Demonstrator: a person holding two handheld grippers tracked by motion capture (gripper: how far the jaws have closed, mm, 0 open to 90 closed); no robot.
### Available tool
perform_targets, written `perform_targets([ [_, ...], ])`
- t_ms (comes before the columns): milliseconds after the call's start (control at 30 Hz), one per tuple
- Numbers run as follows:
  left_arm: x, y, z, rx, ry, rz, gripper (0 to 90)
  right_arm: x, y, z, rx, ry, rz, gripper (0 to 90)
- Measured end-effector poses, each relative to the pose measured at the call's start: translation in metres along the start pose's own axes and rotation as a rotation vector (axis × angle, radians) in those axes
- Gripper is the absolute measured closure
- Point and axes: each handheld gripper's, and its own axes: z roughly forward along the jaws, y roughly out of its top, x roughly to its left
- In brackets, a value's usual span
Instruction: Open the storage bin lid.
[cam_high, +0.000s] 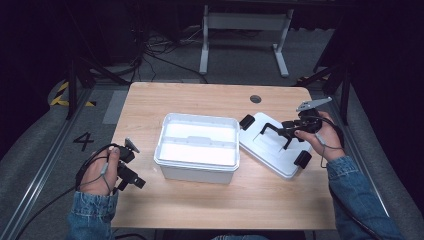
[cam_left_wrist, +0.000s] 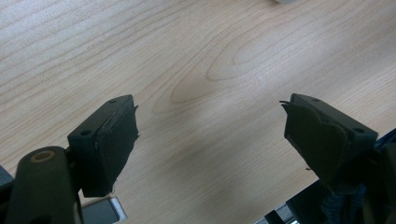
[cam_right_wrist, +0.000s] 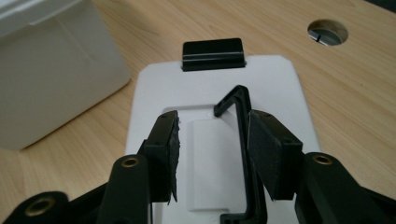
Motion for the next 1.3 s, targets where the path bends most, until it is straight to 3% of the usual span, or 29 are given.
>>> perform_targets([
  [167,-0.001,0.001,0.001,0.003,0.0,-0.001,18.1,0.02,0.002,-0.015,-0.031,0.023,-0.041,53.3],
  [533,-0.002,-0.001,0.0,0.004,0.007,-0.001,18.1,0.064,-0.009,-0.028,-0.021,0.101,-0.092,51.1],
  [1000,-0.003,0.005,0.001,0.008,0.002,0.008,18.1,0.104,-0.029,-0.016,0.036,0.159,-0.14,50.5],
  [1300,-0.002,0.006,0.002,0.013,0.008,0.004,18.1,0.118,-0.043,-0.004,0.069,0.167,-0.155,49.2],
])
